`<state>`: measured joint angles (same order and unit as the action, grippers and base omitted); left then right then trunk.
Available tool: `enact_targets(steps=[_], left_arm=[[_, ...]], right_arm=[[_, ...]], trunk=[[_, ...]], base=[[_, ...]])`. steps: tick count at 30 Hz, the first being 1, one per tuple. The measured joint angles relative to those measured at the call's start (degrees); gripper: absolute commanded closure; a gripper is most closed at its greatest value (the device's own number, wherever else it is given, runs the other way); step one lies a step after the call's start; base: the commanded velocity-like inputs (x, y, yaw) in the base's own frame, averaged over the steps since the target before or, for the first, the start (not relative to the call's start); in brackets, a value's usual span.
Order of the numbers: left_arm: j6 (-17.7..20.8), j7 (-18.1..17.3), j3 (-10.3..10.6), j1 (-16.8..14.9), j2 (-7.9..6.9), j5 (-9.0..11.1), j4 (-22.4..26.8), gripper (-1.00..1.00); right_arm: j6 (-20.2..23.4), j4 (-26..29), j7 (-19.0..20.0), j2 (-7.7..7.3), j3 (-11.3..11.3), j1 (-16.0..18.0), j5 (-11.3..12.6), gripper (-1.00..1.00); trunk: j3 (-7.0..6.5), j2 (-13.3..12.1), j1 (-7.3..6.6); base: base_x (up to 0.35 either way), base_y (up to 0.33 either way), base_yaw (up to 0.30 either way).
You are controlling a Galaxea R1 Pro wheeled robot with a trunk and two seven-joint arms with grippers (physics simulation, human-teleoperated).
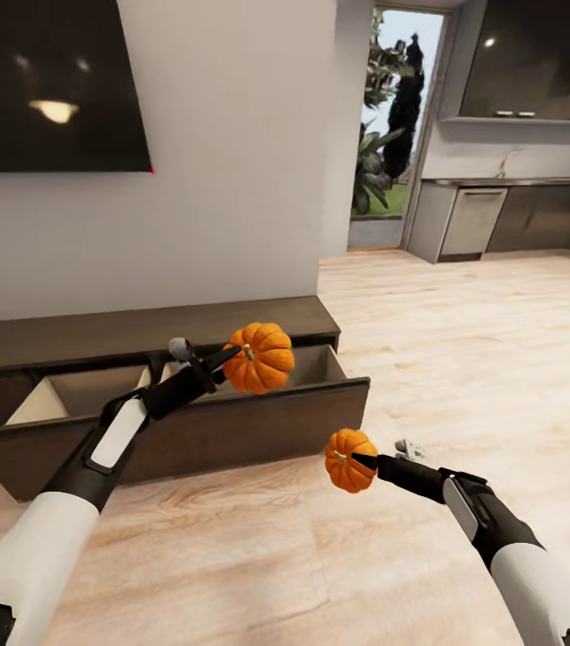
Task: Place each of the two pumpkins and all three candles from the living room inside a cabinet in the living room (use any cabinet), then make sure every cabinet is closed, and position the cauldron so it is next to a table in the living room.
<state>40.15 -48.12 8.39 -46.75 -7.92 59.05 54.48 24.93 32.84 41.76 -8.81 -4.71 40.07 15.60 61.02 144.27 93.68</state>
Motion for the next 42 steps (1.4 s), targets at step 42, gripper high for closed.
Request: enact_targets(steps=[42], left_arm=[[-1.5,-3.2,0.0,0.0,-0.86,0.0,-0.2,1.00]], right_arm=[[6.4,15.5,23.3,-0.64,-1.6,-0.5,9.3,1.00]], trunk=[[-0.01,0.0,0.00]], base=[[0.267,0.093,0.011]])
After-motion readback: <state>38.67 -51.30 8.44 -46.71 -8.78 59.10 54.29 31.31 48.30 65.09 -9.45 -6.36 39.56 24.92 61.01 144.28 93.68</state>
